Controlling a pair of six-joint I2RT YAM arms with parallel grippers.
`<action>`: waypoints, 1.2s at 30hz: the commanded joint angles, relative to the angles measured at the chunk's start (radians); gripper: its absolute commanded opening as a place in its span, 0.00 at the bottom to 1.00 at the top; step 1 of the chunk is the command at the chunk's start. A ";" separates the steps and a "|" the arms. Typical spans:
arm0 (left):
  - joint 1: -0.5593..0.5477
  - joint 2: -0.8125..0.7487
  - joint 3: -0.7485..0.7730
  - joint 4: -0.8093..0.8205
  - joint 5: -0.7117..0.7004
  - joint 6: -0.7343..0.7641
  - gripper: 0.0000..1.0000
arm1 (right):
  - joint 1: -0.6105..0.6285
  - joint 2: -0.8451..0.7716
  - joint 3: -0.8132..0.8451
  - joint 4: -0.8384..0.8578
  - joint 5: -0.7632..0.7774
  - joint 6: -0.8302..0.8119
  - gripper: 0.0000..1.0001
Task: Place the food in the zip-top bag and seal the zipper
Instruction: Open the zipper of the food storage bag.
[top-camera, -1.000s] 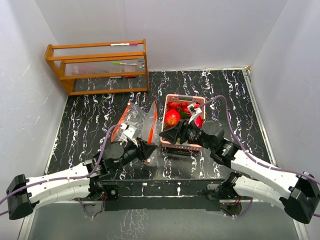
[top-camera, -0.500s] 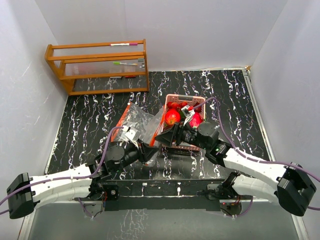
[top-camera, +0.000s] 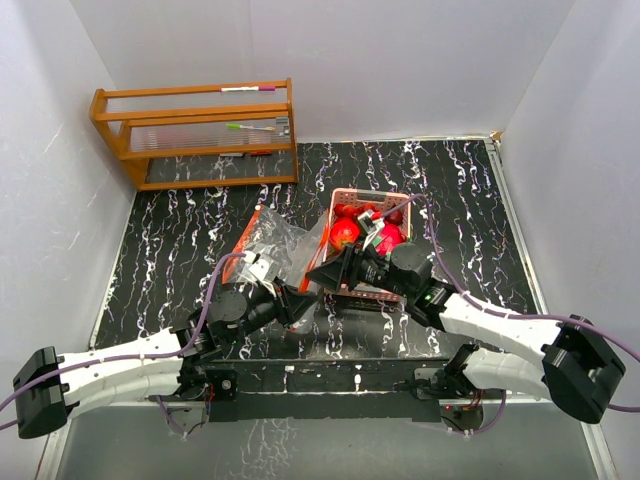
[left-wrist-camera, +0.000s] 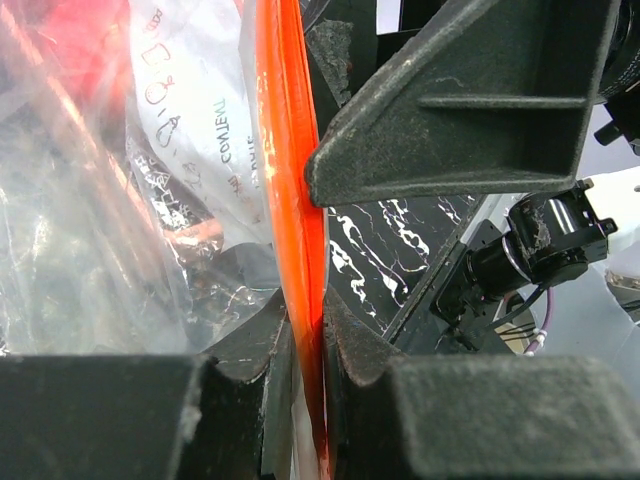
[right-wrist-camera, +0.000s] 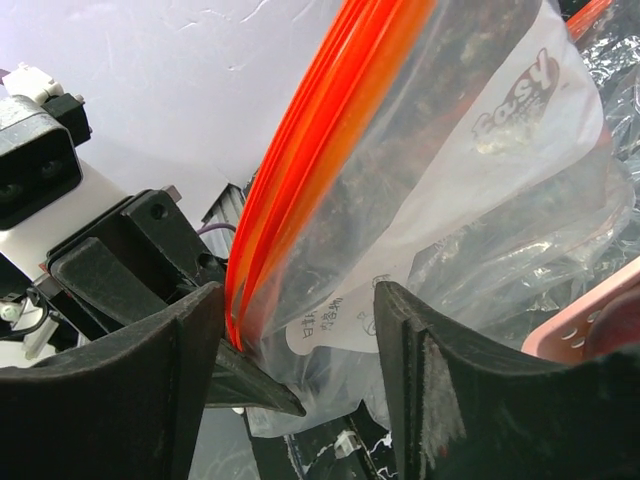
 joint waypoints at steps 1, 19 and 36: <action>-0.001 -0.010 0.008 0.047 0.024 -0.008 0.11 | 0.004 0.013 0.013 0.105 0.001 0.007 0.59; -0.002 -0.061 0.026 -0.103 -0.098 0.022 0.43 | 0.004 -0.101 0.011 -0.081 0.037 -0.048 0.08; -0.002 -0.021 0.155 0.034 -0.157 0.179 0.92 | 0.004 -0.100 0.036 -0.186 -0.056 -0.105 0.08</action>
